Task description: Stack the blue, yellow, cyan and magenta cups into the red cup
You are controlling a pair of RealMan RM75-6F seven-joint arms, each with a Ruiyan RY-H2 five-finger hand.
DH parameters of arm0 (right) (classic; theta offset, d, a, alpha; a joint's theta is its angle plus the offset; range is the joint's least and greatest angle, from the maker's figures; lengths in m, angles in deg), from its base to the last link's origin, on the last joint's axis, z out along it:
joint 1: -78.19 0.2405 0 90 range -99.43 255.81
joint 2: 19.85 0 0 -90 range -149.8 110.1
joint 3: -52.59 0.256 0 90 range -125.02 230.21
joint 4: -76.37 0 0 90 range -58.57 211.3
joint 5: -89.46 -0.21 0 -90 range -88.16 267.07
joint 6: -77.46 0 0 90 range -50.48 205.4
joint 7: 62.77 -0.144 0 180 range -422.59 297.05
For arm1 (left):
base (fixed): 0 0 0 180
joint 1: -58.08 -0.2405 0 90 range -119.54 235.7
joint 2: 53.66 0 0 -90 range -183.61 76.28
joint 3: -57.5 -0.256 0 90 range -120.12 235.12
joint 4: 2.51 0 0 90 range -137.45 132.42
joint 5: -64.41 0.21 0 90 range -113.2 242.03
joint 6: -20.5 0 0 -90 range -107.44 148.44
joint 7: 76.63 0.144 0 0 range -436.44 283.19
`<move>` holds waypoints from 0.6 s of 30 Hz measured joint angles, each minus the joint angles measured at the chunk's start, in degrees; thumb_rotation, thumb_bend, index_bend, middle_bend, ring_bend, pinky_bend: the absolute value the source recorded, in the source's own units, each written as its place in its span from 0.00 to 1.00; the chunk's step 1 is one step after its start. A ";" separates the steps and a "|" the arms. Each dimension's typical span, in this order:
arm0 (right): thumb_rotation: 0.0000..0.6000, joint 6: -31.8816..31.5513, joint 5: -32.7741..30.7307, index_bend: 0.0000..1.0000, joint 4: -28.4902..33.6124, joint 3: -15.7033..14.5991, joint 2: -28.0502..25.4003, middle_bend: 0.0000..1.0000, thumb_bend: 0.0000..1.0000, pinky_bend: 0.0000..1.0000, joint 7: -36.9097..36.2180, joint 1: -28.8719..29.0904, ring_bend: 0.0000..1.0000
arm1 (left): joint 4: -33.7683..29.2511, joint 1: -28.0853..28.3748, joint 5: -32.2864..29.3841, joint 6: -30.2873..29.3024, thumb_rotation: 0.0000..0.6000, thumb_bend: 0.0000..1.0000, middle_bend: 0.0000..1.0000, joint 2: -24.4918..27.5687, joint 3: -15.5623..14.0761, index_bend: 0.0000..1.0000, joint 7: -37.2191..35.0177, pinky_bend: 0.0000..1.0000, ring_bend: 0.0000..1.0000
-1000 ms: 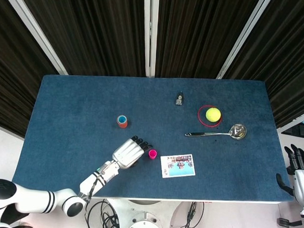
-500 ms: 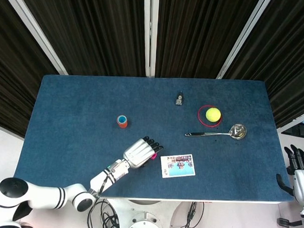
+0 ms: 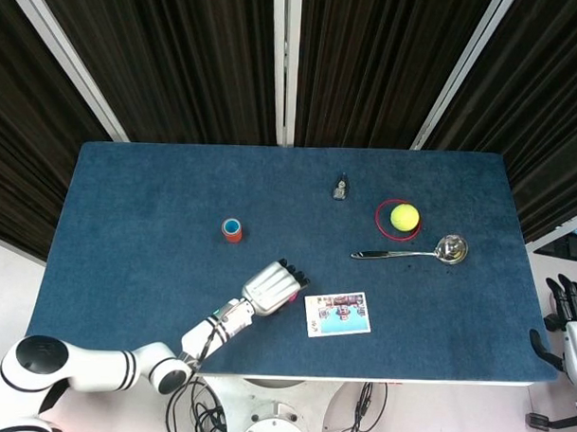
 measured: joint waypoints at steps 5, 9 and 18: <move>1.00 0.29 -0.18 0.00 -0.51 0.03 0.14 0.00 0.31 0.00 -0.51 0.02 0.00 | 0.90 0.36 -0.36 0.50 1.00 0.28 0.44 -0.44 0.31 0.41 -0.02 0.42 0.47; 1.00 0.36 -0.07 0.00 -0.59 0.03 0.18 0.00 0.31 0.00 -0.49 0.11 0.00 | 0.86 0.38 -0.89 0.73 1.00 0.29 0.45 -0.38 0.51 0.43 -0.12 0.44 0.50; 1.00 0.49 -0.16 0.00 -0.50 0.02 0.29 0.00 0.31 0.00 -0.22 0.14 0.00 | -0.11 0.52 -0.14 0.45 1.00 0.31 0.50 0.37 0.68 0.48 -0.68 0.48 0.56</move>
